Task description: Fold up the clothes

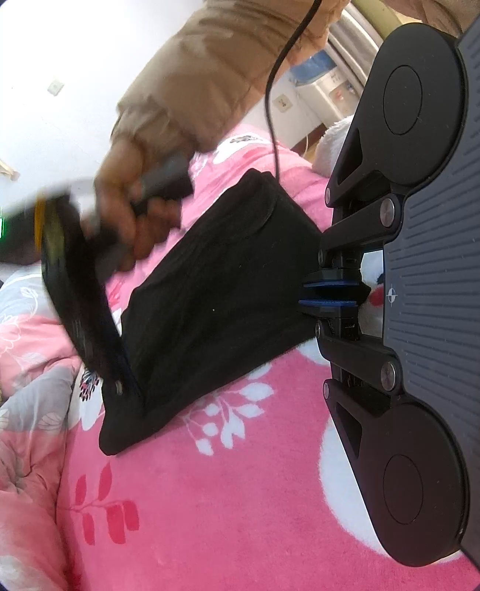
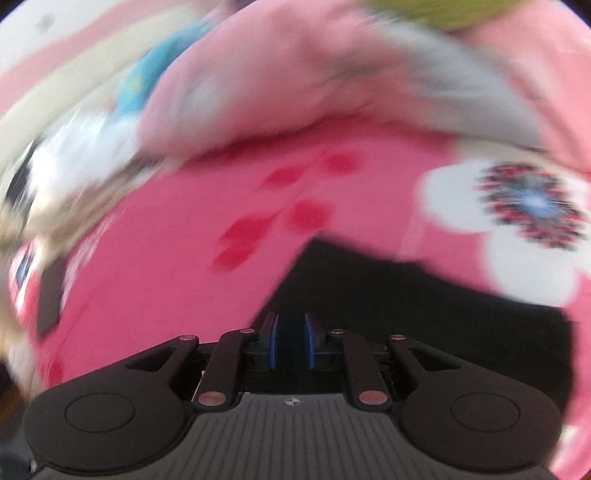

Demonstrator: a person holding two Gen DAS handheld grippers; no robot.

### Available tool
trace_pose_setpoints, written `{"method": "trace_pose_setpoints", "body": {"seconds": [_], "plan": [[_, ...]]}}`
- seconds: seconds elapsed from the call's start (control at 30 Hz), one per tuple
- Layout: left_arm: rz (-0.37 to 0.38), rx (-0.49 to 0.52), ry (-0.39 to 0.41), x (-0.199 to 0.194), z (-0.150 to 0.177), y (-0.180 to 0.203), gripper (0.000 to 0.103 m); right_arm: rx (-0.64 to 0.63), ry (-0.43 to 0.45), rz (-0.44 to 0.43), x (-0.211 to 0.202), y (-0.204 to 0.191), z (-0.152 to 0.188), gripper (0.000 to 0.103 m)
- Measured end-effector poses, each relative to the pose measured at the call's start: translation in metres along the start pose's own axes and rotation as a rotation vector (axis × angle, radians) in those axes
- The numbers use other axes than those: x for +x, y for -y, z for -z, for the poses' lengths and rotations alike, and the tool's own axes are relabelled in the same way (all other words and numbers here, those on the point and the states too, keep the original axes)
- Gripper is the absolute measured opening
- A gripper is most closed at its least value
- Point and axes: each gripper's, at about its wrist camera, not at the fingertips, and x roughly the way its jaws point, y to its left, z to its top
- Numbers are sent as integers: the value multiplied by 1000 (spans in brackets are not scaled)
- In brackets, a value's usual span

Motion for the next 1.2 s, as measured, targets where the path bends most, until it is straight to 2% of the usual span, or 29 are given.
{"method": "trace_pose_setpoints", "body": {"seconds": [0.07,0.23,0.3,0.4,0.53,0.67,0.77,0.9,0.97,1.03,1.07,1.1,1.2], "plan": [[-4,3,-3,-2,0,2,6,50,6,42,21,7,-11,17],[-13,17,-15,-13,3,6,6,318,235,193,-3,45,-26,18],[-9,10,-20,-19,3,7,6,334,293,170,-33,41,-11,18],[-17,1,-19,-30,5,8,7,306,338,133,-85,19,28,18],[-55,-67,-34,-40,9,4,7,223,257,59,-106,-34,75,18],[-97,-130,-53,-47,13,3,7,125,158,28,-75,-83,106,18],[-122,-151,-46,-55,18,6,7,101,97,53,-50,-105,124,18],[-139,-169,-31,-63,19,3,7,16,46,41,-58,-142,162,18],[-155,-199,-17,-65,13,-3,7,-32,51,67,-68,-155,170,18],[-169,-242,6,-68,4,-11,7,-64,104,117,-74,-163,172,22],[-176,-268,19,-70,-1,-16,7,-90,127,151,-75,-167,171,28],[-178,-289,30,-72,-5,-20,7,-142,134,182,-72,-173,174,33],[-192,-320,49,-76,-13,-28,8,-318,142,270,-62,-193,184,34]]}}
